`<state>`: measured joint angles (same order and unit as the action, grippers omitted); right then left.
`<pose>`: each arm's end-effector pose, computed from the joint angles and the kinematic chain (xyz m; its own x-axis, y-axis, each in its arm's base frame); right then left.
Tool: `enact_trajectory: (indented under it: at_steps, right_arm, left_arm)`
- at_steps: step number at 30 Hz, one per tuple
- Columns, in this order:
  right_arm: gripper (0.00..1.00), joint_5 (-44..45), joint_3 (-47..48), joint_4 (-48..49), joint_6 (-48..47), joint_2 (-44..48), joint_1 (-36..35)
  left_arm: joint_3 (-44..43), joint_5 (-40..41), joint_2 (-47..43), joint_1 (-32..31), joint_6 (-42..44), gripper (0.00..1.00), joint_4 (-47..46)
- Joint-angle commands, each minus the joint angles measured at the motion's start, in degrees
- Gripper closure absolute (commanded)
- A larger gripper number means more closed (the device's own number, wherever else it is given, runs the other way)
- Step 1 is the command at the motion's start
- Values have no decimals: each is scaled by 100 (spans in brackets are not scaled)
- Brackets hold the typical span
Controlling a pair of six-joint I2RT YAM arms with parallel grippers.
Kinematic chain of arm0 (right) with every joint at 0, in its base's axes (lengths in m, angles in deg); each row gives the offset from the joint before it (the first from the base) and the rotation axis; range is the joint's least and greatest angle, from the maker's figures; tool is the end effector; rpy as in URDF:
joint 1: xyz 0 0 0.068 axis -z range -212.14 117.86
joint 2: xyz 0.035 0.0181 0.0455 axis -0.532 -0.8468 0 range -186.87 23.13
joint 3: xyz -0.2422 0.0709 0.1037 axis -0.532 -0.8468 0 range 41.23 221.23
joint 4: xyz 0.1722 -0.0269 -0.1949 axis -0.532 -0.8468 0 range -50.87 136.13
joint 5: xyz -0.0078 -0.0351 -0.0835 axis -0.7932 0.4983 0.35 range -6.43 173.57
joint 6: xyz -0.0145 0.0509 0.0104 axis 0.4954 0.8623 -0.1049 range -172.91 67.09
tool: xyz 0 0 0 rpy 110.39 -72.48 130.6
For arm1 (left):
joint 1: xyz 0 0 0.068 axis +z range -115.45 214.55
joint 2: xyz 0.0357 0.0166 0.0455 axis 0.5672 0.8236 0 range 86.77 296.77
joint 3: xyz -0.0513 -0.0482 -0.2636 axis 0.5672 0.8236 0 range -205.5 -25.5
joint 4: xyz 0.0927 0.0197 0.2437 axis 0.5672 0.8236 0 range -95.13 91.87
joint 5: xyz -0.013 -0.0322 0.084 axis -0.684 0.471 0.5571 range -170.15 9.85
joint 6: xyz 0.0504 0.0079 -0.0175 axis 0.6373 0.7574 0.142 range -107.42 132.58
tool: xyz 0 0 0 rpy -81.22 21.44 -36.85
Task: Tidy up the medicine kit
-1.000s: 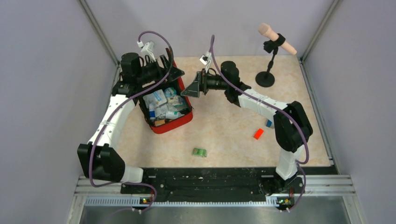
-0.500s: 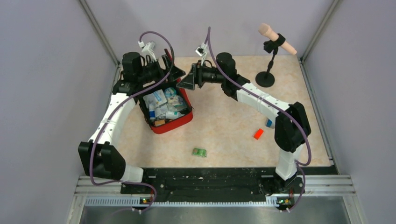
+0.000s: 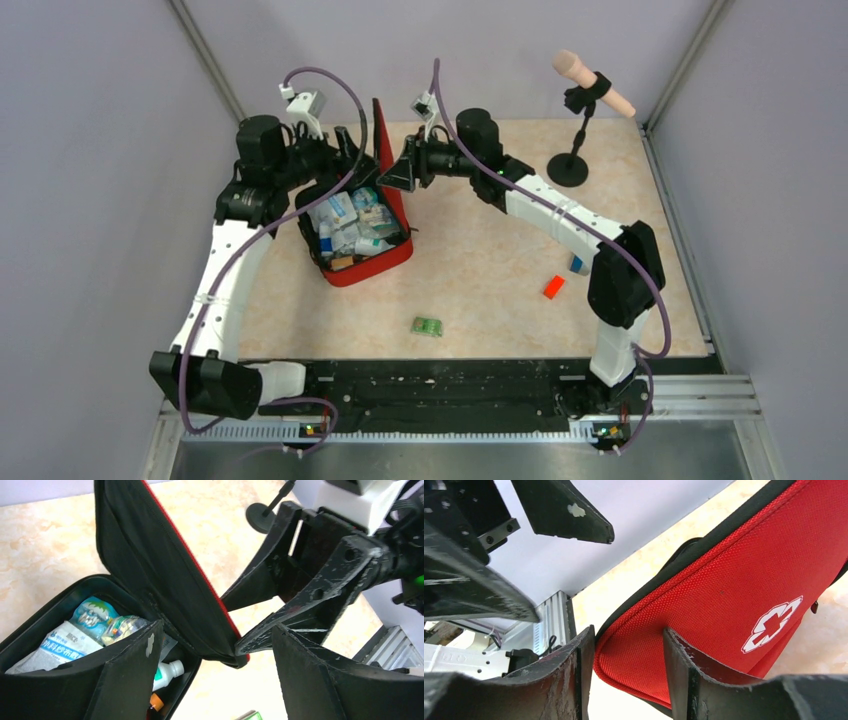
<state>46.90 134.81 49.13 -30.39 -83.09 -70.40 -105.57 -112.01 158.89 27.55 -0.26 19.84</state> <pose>0.3378 0.2936 0.3548 -0.4887 0.0058 -0.8724 -0.8355 0.2846 0.4700 0.2687 -0.0519 0.4276 -0.4176 -0.1388 -0.8980 0.5249 0.7698 -0.3630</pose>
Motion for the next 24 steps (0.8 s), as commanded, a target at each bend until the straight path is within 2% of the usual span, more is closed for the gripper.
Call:
enact_trajectory:
  at_steps: [1,6,13,15,19,24]
  right_arm:
    - [54,618,34,-611,-546,-92,46]
    - [63,740,31,-727,-642,-123,45]
    - [66,978,99,-982,-817,-182,38]
    - [60,1038,179,-1142,-918,-177,36]
    - [36,1159,177,-1272,-1077,-52,38]
    - [25,1264,268,-1347,-1066,-57,-20]
  left_arm:
    - [69,386,94,98,-45,20,47]
    - [172,705,337,162,-332,32,-172]
    - [762,794,8,162,-172,35,-288]
    - [886,733,-124,164,9,35,-173]
    - [970,748,-343,164,406,35,16]
    - [844,551,-107,159,-12,35,-331]
